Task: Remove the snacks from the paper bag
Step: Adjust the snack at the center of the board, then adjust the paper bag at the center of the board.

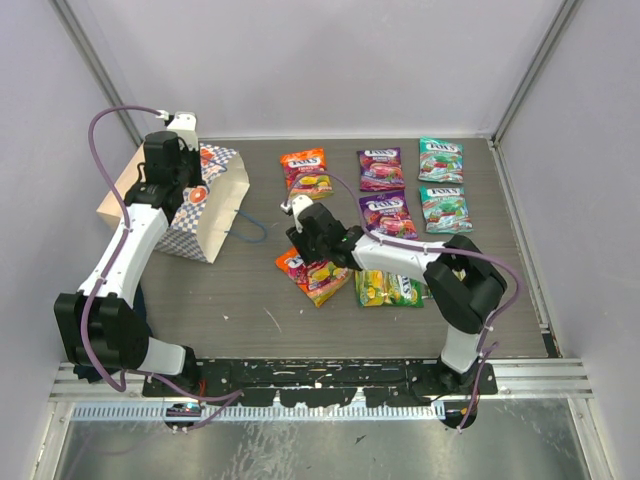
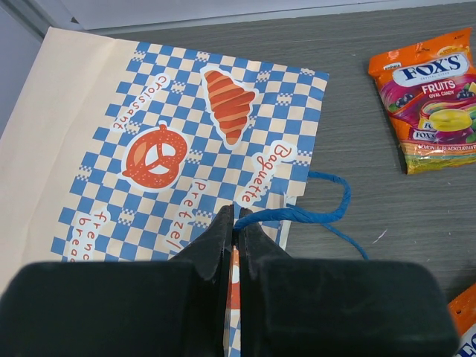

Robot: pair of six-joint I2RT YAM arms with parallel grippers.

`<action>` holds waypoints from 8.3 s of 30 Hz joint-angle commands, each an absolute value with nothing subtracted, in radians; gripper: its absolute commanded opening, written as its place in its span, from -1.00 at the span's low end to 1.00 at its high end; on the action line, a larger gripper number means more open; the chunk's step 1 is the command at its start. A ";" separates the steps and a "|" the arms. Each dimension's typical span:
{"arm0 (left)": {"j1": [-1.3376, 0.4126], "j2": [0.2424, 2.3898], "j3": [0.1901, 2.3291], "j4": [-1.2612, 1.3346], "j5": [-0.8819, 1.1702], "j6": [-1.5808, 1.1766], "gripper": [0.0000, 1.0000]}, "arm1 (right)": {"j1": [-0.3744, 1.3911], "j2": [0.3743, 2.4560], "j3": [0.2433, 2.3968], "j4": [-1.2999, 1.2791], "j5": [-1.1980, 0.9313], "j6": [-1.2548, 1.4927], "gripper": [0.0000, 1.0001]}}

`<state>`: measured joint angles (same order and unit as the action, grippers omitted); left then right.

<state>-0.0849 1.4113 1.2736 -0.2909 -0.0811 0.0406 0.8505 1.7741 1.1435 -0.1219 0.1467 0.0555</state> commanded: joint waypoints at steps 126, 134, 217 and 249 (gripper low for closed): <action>-0.080 1.373 1.317 -0.277 -0.073 0.028 -0.94 | 0.868 1.839 1.205 -0.347 0.137 0.126 0.50; -0.080 1.374 1.318 -0.276 -0.072 0.028 -0.94 | 0.868 1.949 1.276 -0.342 0.096 0.208 0.42; -0.080 1.309 1.607 -0.404 -0.032 -0.008 -0.98 | 0.815 2.040 1.645 0.021 -0.091 0.587 1.00; -0.080 1.230 1.480 -0.351 -0.093 -0.025 -0.26 | 0.775 2.261 2.391 -0.571 -0.059 0.463 -0.93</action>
